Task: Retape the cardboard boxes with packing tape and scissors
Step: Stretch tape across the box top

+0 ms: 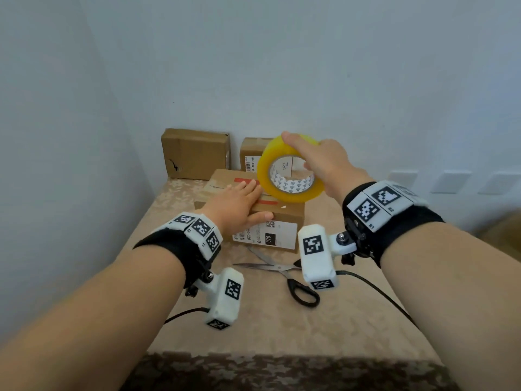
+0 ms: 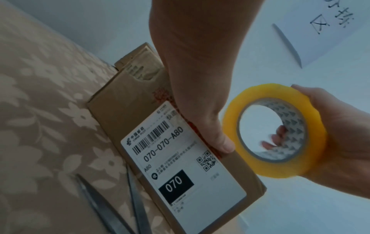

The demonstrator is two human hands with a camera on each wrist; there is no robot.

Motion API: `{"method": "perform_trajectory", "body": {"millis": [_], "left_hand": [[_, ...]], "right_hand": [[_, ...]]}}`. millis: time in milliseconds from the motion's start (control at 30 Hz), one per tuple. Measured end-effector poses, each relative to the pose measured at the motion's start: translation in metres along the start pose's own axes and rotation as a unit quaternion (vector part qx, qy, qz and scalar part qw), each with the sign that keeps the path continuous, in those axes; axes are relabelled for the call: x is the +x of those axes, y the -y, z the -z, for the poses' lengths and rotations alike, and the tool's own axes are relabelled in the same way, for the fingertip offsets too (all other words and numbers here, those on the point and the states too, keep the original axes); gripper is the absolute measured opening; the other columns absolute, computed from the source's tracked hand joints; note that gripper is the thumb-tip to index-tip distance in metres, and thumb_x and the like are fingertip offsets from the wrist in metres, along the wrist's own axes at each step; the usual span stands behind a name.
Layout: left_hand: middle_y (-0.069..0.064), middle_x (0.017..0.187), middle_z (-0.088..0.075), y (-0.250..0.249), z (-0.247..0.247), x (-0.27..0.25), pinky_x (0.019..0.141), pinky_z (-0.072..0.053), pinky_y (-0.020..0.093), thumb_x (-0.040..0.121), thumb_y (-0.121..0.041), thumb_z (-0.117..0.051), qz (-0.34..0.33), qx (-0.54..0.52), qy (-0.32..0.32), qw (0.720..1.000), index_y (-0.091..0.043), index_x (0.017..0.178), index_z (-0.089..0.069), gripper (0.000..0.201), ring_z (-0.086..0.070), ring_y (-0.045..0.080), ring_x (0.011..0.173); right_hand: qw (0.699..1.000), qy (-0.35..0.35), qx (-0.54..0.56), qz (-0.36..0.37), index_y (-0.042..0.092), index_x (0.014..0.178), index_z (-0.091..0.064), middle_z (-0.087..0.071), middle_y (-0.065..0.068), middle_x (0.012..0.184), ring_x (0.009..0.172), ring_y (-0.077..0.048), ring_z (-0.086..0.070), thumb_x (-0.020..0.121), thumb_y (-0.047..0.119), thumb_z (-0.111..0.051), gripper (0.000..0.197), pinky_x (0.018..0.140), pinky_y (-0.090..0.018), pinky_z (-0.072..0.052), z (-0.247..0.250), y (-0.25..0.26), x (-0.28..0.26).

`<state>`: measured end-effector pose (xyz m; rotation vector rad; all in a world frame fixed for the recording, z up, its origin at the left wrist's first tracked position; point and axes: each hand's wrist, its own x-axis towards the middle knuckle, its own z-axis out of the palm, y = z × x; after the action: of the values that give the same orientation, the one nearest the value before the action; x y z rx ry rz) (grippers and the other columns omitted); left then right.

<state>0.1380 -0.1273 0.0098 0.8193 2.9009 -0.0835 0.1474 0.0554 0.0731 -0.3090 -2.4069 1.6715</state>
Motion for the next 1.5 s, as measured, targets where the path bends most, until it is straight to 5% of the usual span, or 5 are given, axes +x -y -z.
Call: {"method": "perform_trajectory", "body": {"millis": [133, 300, 933, 1233, 1500], "left_hand": [[0.007, 0.16, -0.001, 0.003, 0.001, 0.001, 0.12, -0.007, 0.039, 0.092, -0.064, -0.026, 0.007, -0.013, 0.005, 1.0, -0.011, 0.153, -0.004, 0.084, -0.003, 0.019, 0.147], [0.007, 0.16, -0.001, 0.003, -0.001, 0.001, 0.12, -0.006, 0.037, 0.091, -0.064, -0.026, 0.008, -0.022, 0.007, 1.0, -0.011, 0.152, -0.003, 0.084, -0.004, 0.019, 0.147], [0.019, 0.158, 0.003, -0.027, 0.012, 0.014, 0.112, -0.016, 0.062, 0.068, -0.087, -0.041, 0.061, 0.013, 0.087, 0.994, -0.054, 0.144, 0.008, 0.096, -0.003, 0.043, 0.144], [0.012, 0.159, -0.008, -0.044, 0.007, 0.018, 0.118, -0.018, 0.039, 0.089, -0.066, -0.032, -0.024, -0.001, -0.012, 1.0, -0.009, 0.151, -0.016, 0.086, -0.014, 0.025, 0.145], [0.021, 0.157, -0.006, -0.063, -0.003, 0.026, 0.117, -0.011, 0.052, 0.078, -0.08, -0.024, 0.002, -0.022, 0.002, 1.0, -0.038, 0.15, -0.003, 0.086, -0.005, 0.032, 0.146]], "right_hand": [[0.991, -0.02, -0.111, 0.07, 0.011, 0.083, -0.055, -0.05, 0.005, 0.078, 0.075, -0.012, -0.052, 0.076, 0.061, -0.067, 0.053, 0.066, -0.029, -0.04, 0.01, 0.015, -0.002], [0.945, -0.066, -0.315, 0.06, 0.012, 0.063, -0.045, -0.046, -0.001, 0.064, 0.059, -0.014, -0.043, 0.074, 0.062, -0.068, 0.055, 0.054, -0.032, -0.033, 0.055, 0.014, 0.001], [0.979, -0.049, -0.189, -0.06, 0.012, 0.06, -0.042, -0.037, -0.002, 0.061, 0.057, -0.018, -0.039, 0.076, 0.05, -0.072, 0.051, 0.054, -0.031, -0.029, 0.069, -0.054, -0.009], [0.982, -0.037, -0.174, -0.064, 0.011, 0.071, -0.051, -0.053, -0.006, 0.074, 0.07, -0.018, -0.051, 0.076, 0.052, -0.071, 0.046, 0.069, -0.034, -0.04, 0.07, -0.065, -0.007], [0.961, -0.028, -0.275, -0.013, 0.01, 0.066, -0.052, -0.05, -0.005, 0.066, 0.063, -0.02, -0.049, 0.075, 0.049, -0.071, 0.044, 0.054, -0.031, -0.036, 0.07, -0.069, 0.001]]}}
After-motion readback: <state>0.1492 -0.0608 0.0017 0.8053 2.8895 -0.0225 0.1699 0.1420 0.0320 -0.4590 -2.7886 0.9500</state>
